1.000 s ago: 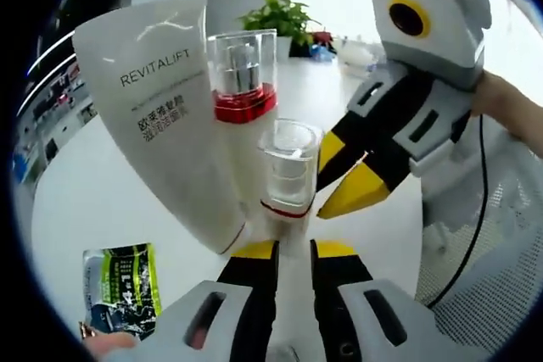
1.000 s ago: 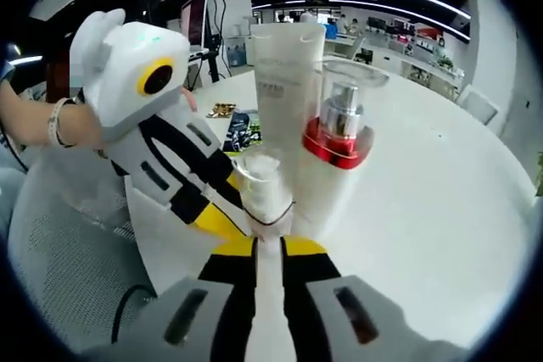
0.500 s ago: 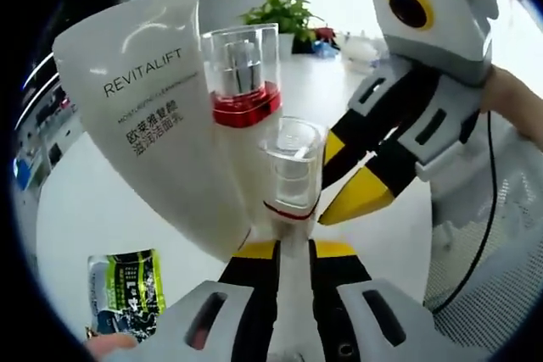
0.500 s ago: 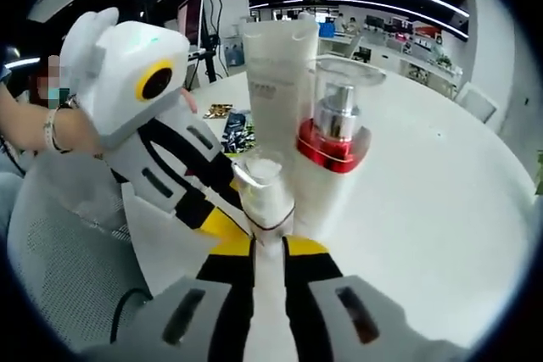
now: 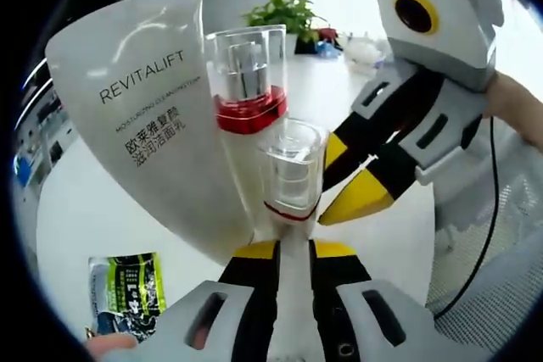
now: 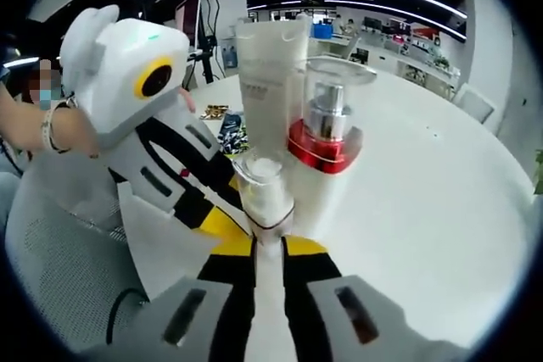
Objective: Arrange the skincare products in the storage area until every visible bottle or jar stands upright without overlapping.
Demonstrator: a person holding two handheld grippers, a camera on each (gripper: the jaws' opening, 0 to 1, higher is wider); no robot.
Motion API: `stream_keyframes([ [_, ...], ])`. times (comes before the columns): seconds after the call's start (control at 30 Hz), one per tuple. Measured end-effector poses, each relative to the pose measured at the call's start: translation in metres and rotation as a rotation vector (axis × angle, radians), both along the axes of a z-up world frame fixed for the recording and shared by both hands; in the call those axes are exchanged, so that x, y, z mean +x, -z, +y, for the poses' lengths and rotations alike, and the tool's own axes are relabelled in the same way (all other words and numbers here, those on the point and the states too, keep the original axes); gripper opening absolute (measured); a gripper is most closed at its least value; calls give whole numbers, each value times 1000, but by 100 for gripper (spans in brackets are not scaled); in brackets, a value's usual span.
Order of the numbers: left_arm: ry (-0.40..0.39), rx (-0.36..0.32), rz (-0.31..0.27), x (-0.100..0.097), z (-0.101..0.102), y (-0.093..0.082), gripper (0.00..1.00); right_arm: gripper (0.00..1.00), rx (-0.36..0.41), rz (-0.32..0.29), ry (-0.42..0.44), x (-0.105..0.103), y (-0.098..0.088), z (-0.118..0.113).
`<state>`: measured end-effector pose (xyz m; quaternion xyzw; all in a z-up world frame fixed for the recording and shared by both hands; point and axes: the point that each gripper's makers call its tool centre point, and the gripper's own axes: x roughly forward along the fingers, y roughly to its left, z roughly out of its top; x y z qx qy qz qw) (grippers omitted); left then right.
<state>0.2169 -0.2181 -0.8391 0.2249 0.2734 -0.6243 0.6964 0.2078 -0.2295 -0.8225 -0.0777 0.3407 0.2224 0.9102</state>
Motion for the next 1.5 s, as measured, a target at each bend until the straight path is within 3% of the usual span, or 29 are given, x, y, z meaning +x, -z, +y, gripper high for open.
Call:
stream_keyframes([
  [0.4, -6, 2, 2, -2, 4, -1, 11, 16, -3, 6, 6, -6, -2, 1],
  [0.63, -14, -12, 19, -4, 9, -9, 16, 29, 8, -13, 20, -10, -10, 3],
  [0.77, -14, -12, 31, -6, 13, -11, 22, 38, 15, -21, 36, -12, -14, 3],
  [0.87, -6, -9, 36, -7, 18, -15, 25, 43, 71, -38, 49, -14, -23, 7],
  [1.13, -12, -7, 49, -4, 37, -25, 42, 60, 127, -59, 63, -24, -40, 15],
  [1.5, -11, -7, 36, -3, 60, -35, 60, 74, 95, -103, 61, -32, -57, 20],
])
